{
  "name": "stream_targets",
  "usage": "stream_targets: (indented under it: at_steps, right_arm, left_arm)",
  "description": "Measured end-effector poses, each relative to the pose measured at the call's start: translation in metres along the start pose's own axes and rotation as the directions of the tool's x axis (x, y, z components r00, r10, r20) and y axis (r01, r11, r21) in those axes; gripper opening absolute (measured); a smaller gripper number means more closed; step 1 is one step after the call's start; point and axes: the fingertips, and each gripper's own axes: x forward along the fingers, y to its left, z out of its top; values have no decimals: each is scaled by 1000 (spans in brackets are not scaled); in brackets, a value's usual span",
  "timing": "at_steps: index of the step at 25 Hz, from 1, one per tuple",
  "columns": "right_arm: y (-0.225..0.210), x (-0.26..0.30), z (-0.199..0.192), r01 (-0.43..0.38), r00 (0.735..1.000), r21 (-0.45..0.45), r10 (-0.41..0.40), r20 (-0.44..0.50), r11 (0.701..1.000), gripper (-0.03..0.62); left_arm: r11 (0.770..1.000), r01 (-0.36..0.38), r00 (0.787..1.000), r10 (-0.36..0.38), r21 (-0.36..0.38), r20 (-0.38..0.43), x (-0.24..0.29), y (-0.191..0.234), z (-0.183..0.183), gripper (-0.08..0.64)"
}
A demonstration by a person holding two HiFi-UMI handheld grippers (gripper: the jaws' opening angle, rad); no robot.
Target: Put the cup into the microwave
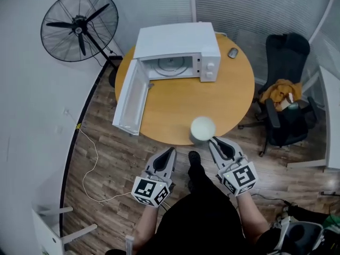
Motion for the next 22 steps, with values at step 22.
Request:
stream_targets:
  at_steps: [22]
  right_arm:
    - [-75, 150, 19, -107, 994, -13, 106, -18, 994, 57]
  left_arm:
    - [997, -72, 997, 72, 5, -18, 105, 89, 45, -3]
